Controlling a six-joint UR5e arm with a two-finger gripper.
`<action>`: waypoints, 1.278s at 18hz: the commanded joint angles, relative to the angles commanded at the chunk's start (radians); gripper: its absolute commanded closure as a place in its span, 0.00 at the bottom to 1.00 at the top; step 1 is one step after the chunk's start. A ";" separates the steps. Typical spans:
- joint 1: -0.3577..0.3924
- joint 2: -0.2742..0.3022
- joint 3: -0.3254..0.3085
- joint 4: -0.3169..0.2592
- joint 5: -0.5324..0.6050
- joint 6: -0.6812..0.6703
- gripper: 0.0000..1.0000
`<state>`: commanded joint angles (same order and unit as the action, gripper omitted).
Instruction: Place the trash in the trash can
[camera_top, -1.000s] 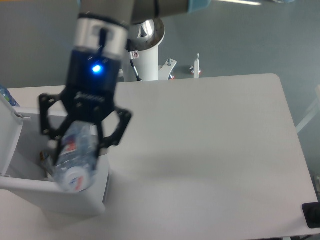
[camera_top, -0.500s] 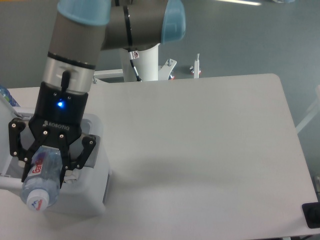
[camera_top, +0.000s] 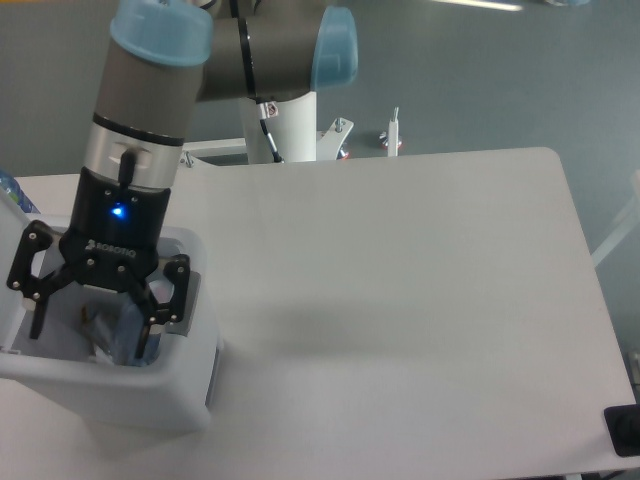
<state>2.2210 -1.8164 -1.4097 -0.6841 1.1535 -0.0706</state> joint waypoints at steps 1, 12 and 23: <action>0.006 0.005 -0.003 -0.002 0.006 0.002 0.00; 0.152 0.072 -0.136 -0.018 0.416 0.280 0.00; 0.278 0.321 -0.276 -0.368 0.422 0.848 0.00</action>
<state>2.4988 -1.4957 -1.6858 -1.0520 1.5754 0.7773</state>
